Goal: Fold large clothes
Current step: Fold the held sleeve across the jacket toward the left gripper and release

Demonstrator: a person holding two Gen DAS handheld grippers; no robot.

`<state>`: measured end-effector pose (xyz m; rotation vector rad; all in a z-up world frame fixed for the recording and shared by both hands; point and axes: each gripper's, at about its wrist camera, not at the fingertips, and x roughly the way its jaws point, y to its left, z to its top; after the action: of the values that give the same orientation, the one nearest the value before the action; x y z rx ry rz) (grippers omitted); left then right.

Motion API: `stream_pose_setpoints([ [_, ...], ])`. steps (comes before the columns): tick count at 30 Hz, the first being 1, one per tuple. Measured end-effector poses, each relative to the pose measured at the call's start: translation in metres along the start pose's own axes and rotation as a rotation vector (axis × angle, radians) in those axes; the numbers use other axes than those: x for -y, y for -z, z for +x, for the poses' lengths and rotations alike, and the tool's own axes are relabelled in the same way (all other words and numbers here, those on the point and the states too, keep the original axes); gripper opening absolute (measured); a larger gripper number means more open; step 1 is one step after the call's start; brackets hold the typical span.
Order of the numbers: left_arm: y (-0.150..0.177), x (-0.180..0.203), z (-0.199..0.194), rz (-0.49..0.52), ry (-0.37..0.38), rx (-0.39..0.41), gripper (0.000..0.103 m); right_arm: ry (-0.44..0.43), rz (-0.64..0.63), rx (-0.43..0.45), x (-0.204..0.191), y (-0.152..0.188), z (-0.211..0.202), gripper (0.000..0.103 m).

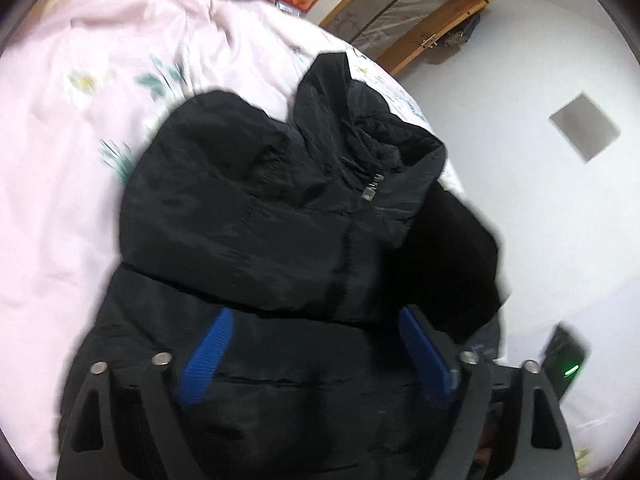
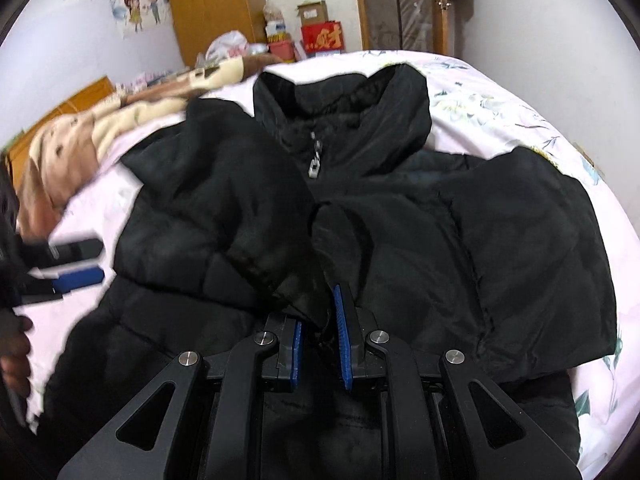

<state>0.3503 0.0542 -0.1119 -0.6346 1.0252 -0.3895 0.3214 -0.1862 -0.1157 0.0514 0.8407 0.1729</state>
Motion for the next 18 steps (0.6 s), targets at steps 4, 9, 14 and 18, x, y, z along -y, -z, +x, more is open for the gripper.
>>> stream_pose_setpoints([
  [4, -0.008, 0.007, 0.013, -0.027, 0.058, -0.01, 0.094, 0.0, -0.002, -0.033, 0.002, 0.005, 0.009, 0.017],
  [9, -0.017, 0.022, 0.029, -0.038, 0.117, -0.044, 0.102, -0.093, 0.023, -0.058, 0.01, 0.005, 0.004, 0.051],
  [14, -0.016, 0.03, 0.047, -0.023, 0.118, -0.09, 0.102, -0.189, -0.033, -0.065, 0.016, 0.008, -0.018, 0.074],
  [18, -0.009, 0.029, 0.061, -0.007, 0.022, -0.117, 0.102, -0.179, -0.01, -0.027, 0.036, 0.01, -0.044, 0.074],
])
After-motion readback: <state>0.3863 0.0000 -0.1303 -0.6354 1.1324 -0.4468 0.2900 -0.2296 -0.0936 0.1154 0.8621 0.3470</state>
